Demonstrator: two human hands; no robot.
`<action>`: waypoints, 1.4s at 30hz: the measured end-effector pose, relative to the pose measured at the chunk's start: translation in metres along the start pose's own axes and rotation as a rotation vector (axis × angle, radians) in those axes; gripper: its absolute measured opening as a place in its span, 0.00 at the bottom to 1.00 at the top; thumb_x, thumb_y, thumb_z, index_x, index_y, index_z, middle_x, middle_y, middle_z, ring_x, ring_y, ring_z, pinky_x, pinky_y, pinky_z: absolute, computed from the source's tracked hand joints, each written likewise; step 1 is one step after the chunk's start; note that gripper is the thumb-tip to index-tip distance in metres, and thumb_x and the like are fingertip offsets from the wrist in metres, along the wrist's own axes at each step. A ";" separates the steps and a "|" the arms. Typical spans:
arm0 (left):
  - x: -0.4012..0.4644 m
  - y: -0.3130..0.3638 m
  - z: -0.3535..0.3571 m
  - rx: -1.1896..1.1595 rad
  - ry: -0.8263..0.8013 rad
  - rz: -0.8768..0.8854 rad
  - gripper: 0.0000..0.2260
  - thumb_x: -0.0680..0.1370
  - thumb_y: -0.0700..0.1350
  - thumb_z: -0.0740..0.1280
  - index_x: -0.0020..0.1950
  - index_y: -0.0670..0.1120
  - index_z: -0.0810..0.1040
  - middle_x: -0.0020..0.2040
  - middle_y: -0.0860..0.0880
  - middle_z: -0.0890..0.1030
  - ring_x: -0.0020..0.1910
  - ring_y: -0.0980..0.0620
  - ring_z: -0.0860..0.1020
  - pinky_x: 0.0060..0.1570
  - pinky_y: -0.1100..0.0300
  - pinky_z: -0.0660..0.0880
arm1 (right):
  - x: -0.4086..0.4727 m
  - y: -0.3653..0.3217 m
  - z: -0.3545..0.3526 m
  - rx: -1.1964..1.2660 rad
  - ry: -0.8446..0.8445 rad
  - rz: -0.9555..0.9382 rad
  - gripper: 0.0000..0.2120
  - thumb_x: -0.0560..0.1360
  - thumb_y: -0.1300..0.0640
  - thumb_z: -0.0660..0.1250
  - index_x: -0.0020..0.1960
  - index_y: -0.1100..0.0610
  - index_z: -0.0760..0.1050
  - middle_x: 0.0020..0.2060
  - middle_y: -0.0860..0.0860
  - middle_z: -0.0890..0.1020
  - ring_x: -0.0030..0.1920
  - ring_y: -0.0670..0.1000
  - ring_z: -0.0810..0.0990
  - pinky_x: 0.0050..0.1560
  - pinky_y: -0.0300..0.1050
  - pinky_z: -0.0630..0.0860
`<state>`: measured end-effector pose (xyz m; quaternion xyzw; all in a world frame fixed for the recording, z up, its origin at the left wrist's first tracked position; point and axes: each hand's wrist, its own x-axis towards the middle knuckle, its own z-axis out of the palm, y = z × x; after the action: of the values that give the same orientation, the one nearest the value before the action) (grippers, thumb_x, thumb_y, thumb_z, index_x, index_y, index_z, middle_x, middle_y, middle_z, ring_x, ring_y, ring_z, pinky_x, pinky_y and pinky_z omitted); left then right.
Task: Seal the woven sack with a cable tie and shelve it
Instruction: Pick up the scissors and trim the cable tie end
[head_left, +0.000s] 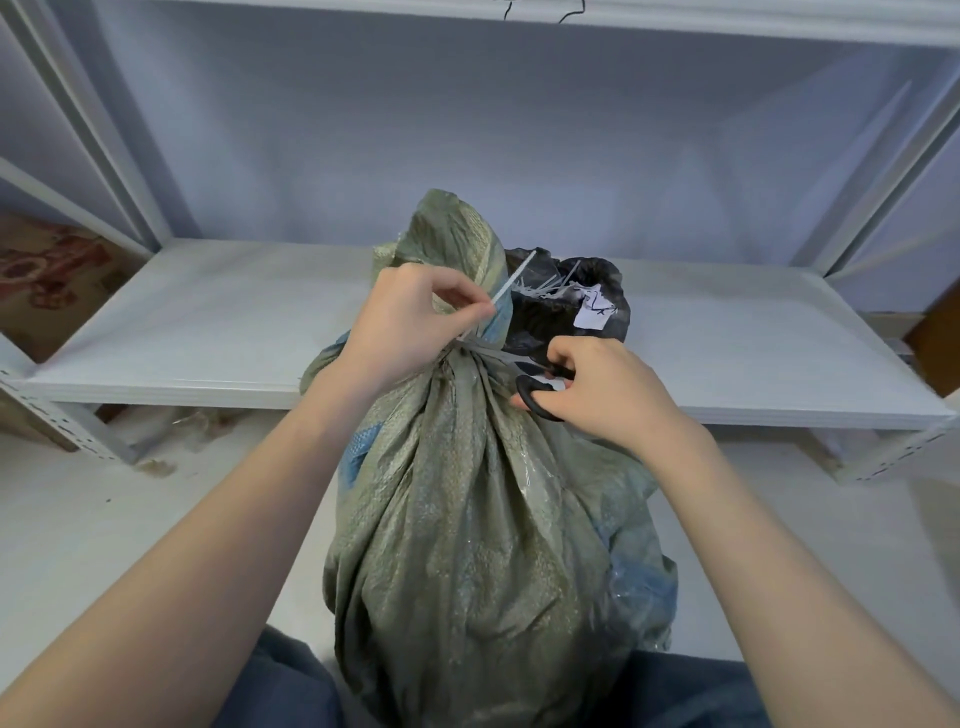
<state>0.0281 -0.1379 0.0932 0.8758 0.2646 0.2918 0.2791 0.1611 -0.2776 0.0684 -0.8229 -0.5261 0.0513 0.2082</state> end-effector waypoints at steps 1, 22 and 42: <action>0.000 0.000 -0.001 -0.015 0.008 -0.017 0.04 0.72 0.50 0.72 0.42 0.52 0.84 0.40 0.56 0.84 0.41 0.63 0.80 0.43 0.70 0.72 | 0.001 -0.002 0.001 -0.001 0.002 0.001 0.19 0.66 0.39 0.70 0.39 0.54 0.71 0.29 0.45 0.71 0.38 0.54 0.73 0.32 0.44 0.66; 0.000 0.003 -0.005 -0.014 0.035 -0.039 0.03 0.72 0.50 0.72 0.41 0.53 0.84 0.40 0.54 0.84 0.45 0.60 0.80 0.47 0.66 0.73 | 0.006 -0.019 0.005 0.000 -0.005 0.011 0.24 0.63 0.33 0.69 0.33 0.54 0.69 0.31 0.48 0.75 0.39 0.54 0.75 0.33 0.44 0.68; -0.001 0.004 -0.008 0.010 0.034 -0.015 0.03 0.73 0.48 0.71 0.41 0.52 0.84 0.36 0.58 0.81 0.39 0.68 0.76 0.39 0.82 0.65 | 0.005 -0.020 0.005 -0.032 -0.042 -0.006 0.26 0.63 0.30 0.67 0.31 0.51 0.64 0.29 0.45 0.70 0.40 0.54 0.73 0.35 0.44 0.67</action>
<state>0.0236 -0.1392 0.1007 0.8700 0.2776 0.3033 0.2723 0.1444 -0.2647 0.0725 -0.8233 -0.5337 0.0594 0.1839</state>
